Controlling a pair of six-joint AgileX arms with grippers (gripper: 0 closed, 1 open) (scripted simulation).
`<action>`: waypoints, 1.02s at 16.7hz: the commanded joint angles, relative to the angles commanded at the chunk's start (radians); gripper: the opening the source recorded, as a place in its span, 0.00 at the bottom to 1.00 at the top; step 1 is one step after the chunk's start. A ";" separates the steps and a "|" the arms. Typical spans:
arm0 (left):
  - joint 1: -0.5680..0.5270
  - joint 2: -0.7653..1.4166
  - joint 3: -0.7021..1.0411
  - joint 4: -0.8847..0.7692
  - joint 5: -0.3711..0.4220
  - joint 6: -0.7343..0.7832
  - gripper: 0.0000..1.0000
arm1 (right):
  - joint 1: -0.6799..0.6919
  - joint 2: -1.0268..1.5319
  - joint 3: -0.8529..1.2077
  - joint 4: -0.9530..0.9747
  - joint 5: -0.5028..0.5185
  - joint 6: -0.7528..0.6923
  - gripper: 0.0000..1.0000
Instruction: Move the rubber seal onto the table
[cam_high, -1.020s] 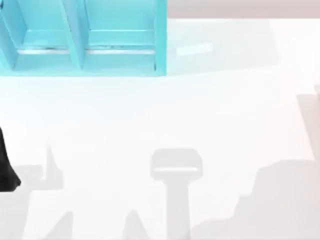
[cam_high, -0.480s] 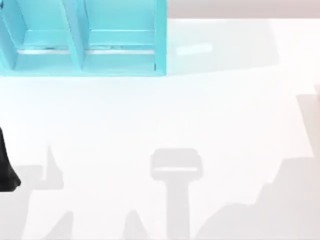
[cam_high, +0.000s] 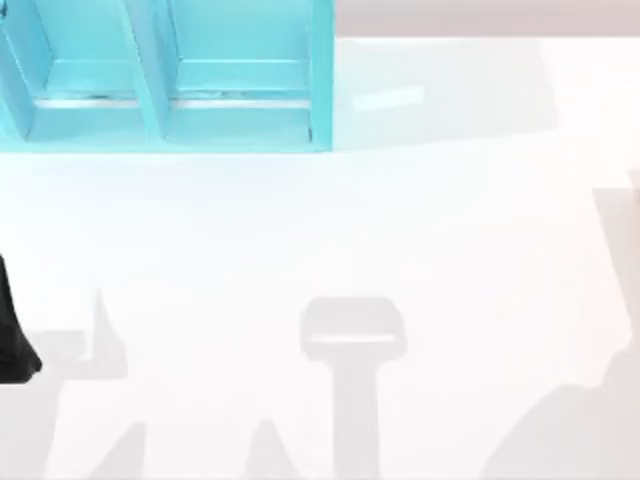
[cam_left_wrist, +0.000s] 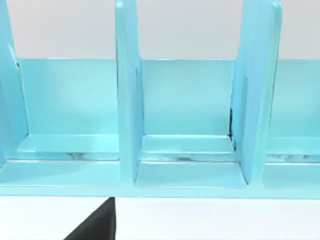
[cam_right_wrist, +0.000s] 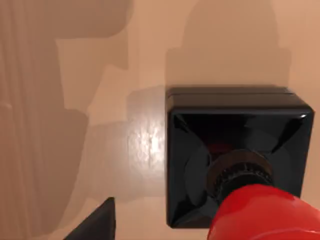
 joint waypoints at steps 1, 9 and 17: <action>0.000 0.000 0.000 0.000 0.000 0.000 1.00 | 0.000 0.008 -0.030 0.035 0.000 0.000 1.00; 0.000 0.000 0.000 0.000 0.000 0.000 1.00 | -0.001 0.021 -0.068 0.077 0.000 0.000 0.85; 0.000 0.000 0.000 0.000 0.000 0.000 1.00 | -0.001 0.021 -0.068 0.077 0.000 0.000 0.25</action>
